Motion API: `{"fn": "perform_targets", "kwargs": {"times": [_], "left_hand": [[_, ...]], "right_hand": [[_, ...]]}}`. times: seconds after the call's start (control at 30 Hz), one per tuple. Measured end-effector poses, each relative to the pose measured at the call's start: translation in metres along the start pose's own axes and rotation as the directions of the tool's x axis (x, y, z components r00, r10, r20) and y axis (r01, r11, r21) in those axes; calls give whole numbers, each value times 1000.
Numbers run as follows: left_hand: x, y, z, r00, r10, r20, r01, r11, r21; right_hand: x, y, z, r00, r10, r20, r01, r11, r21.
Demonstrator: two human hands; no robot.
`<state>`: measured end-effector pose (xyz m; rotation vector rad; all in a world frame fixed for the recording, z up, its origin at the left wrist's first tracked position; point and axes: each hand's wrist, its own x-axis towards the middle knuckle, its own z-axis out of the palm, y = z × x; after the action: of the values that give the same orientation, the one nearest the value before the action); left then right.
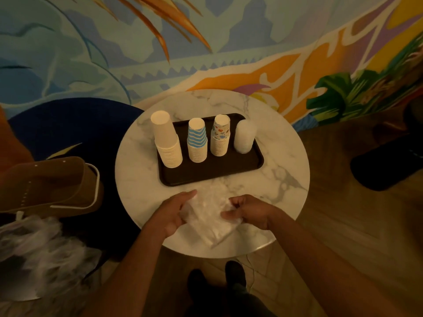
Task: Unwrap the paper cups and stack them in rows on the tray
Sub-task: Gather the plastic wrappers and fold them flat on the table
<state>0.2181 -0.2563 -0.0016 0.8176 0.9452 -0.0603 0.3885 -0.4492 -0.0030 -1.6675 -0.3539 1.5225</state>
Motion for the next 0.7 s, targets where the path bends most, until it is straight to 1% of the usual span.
{"fn": "perform_targets", "kwargs": {"times": [0.07,0.1,0.13,0.2,0.33,0.37,0.43,0.53,0.63,0.7], "left_hand": [[-6,-2,5,999,-45,-1,44,991,-130],[-8,-6,6,999,-43,-11,41,987,-157],[-12,-10,8,999,-25,-44,18,990,-142],[-19,-20,13,990,74,-121,-82,995,-65],[-28,-27,24,933,324,-158,-323,946,27],[-30,-27,26,920,358,-160,-356,933,43],[-30,-27,28,913,372,-166,-367,928,66],[-30,-25,26,929,335,-158,-320,941,114],[-31,-19,24,949,300,-101,-293,953,79],[-32,-13,20,958,282,-54,-275,956,107]], "right_hand": [[1,-1,6,998,-23,-63,27,997,67],[2,-3,10,994,-29,-101,39,994,106],[3,-3,14,990,-36,-138,55,989,135],[5,-5,22,976,-46,-211,80,985,155],[3,-9,36,940,-96,-327,157,973,167],[1,-11,39,928,-123,-352,191,967,165],[-5,-16,43,901,-202,-385,279,948,155],[-14,-23,47,874,-320,-364,391,910,139],[-21,-25,44,865,-382,-324,418,907,47],[-23,-25,38,876,-410,-253,412,910,-48]]}}
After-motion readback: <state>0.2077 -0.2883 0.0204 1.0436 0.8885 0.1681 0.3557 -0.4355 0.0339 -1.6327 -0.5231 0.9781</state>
